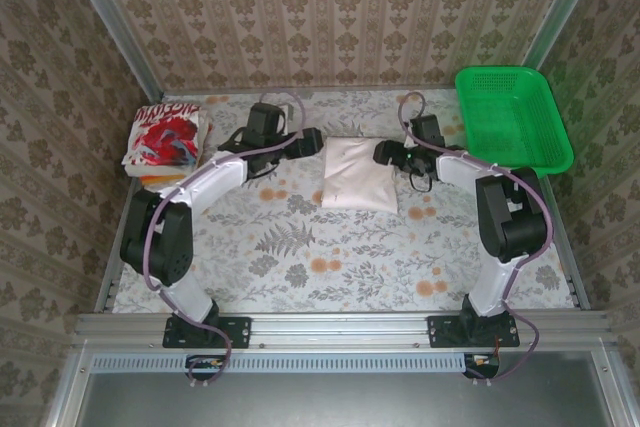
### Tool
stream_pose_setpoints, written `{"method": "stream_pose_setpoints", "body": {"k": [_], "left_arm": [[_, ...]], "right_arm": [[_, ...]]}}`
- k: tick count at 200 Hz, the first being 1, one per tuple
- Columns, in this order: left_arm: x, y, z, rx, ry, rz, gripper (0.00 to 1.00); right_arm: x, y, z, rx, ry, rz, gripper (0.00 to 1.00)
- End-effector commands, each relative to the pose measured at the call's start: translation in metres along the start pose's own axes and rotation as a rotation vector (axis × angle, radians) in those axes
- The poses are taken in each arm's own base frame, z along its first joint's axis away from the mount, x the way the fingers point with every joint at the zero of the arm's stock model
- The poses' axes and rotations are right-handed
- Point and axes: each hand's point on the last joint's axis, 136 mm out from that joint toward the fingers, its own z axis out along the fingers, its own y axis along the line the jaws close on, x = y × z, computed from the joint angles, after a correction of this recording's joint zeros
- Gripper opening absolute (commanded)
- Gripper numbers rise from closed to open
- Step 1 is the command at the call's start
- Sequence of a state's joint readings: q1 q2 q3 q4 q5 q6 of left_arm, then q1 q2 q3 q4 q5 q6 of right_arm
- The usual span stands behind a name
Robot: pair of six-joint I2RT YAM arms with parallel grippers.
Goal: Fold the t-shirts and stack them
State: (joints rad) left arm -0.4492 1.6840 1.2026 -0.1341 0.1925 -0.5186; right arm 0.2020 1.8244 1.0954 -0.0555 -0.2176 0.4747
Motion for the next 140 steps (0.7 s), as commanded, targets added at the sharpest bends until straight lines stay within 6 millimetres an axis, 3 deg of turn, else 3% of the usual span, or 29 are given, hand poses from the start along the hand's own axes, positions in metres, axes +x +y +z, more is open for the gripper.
{"method": "stream_pose_setpoints", "body": {"k": [1,37,79,112,140], "left_arm": [[0.021,0.039,-0.006,-0.091,0.071,0.005,1.0],[0.032,0.057,-0.015,-0.097,0.083,-0.046,1.0],[0.055,0.053,-0.006,-0.057,0.13,-0.073,1.0],[0.065,0.04,0.011,-0.028,0.157,-0.072,1.0],[0.067,0.029,0.028,0.0,0.17,-0.076,0.98]], "right_arm": [[0.022,0.003,0.01,-0.008,0.039,0.016,0.78],[0.05,0.021,0.022,-0.023,0.071,0.061,0.67],[0.064,0.057,0.037,-0.079,0.105,0.034,0.63],[0.064,0.095,0.043,-0.129,0.125,-0.016,0.64],[0.044,0.084,0.023,-0.039,0.036,-0.062,0.71]]}}
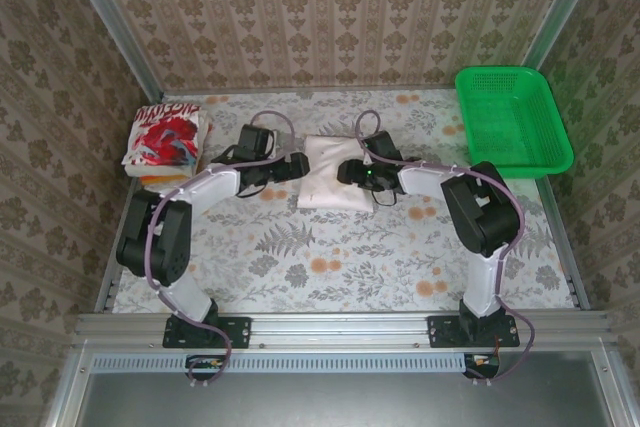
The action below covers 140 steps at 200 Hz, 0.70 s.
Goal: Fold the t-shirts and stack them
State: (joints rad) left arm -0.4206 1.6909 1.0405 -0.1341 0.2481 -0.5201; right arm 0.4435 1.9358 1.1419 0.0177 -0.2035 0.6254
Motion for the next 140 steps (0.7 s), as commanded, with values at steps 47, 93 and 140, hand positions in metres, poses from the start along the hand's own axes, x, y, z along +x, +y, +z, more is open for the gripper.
{"method": "stream_pose_setpoints", "body": {"k": [47,93,140], "left_arm": [[-0.003,-0.027,0.045,0.076,0.05,-0.016,0.86],[0.006,-0.031,0.071,0.06,0.107,0.016,0.79],[0.023,-0.017,0.083,-0.037,0.168,0.046,0.79]], "right_arm": [[-0.027,-0.019,-0.04,0.141,-0.089,-0.063,0.77],[-0.027,-0.026,-0.018,0.157,-0.051,-0.038,0.75],[-0.024,-0.03,-0.006,0.141,-0.025,-0.014,0.74]]}}
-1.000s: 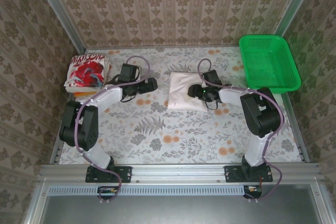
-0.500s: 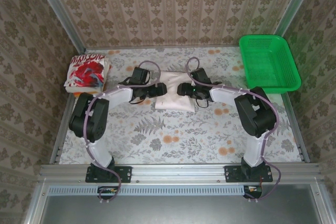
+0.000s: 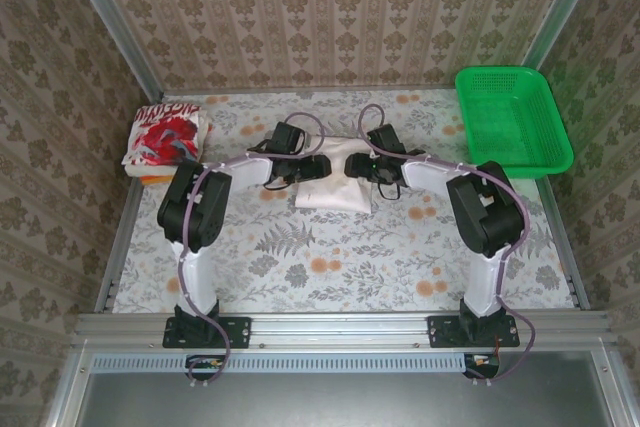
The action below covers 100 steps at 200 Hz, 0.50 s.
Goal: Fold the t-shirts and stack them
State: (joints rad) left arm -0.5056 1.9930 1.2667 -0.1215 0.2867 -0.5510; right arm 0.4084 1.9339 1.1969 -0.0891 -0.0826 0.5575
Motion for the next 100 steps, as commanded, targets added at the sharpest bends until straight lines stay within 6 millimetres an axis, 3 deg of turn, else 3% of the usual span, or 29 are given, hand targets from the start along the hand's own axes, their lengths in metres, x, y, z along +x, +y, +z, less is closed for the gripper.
{"method": "stream_pose_setpoints", "body": {"k": [1,38,63,80,100], "left_arm": [[0.015,0.013,0.007,-0.082,0.057,0.024,0.79],[0.008,0.001,-0.01,-0.083,0.009,0.061,0.87],[-0.002,-0.012,-0.03,-0.069,-0.042,0.077,0.88],[-0.006,-0.011,-0.039,-0.086,-0.06,0.085,0.88],[-0.001,-0.003,-0.035,-0.12,-0.035,0.093,0.88]], "right_arm": [[-0.002,0.0,0.004,-0.005,0.019,0.018,0.74],[0.0,-0.003,0.009,-0.01,0.037,0.026,0.72],[0.006,-0.005,0.016,-0.003,0.062,0.03,0.61],[0.009,-0.008,0.018,0.002,0.07,0.037,0.55],[0.011,-0.009,0.019,0.005,0.075,0.039,0.54]]}}
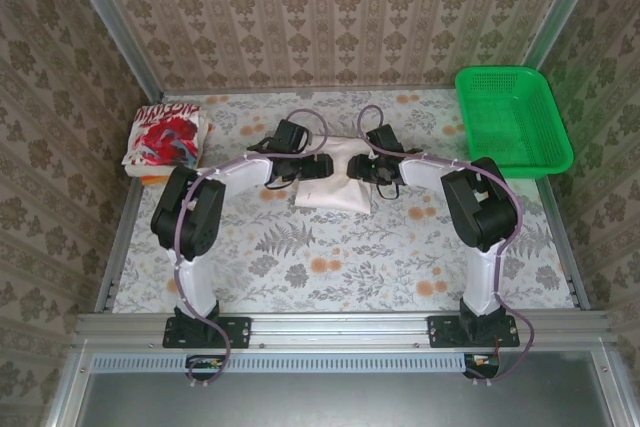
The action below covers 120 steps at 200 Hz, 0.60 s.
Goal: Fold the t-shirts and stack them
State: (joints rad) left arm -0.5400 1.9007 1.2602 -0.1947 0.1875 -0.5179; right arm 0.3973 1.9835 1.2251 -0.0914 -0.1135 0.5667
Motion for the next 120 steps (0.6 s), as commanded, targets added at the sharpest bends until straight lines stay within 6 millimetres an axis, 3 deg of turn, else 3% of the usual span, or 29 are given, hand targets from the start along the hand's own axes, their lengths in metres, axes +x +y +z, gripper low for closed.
{"method": "stream_pose_setpoints", "body": {"k": [1,81,120], "left_arm": [[0.003,0.008,-0.007,-0.054,0.01,0.032,0.88],[0.036,0.013,0.039,-0.095,0.149,0.034,0.82],[0.046,0.0,0.054,-0.053,0.171,0.041,0.61]], "right_arm": [[0.008,-0.006,0.006,0.014,0.043,0.02,0.54],[0.017,-0.009,0.012,0.011,0.07,0.032,0.55],[0.021,-0.009,0.015,-0.001,0.08,0.047,0.55]]}}
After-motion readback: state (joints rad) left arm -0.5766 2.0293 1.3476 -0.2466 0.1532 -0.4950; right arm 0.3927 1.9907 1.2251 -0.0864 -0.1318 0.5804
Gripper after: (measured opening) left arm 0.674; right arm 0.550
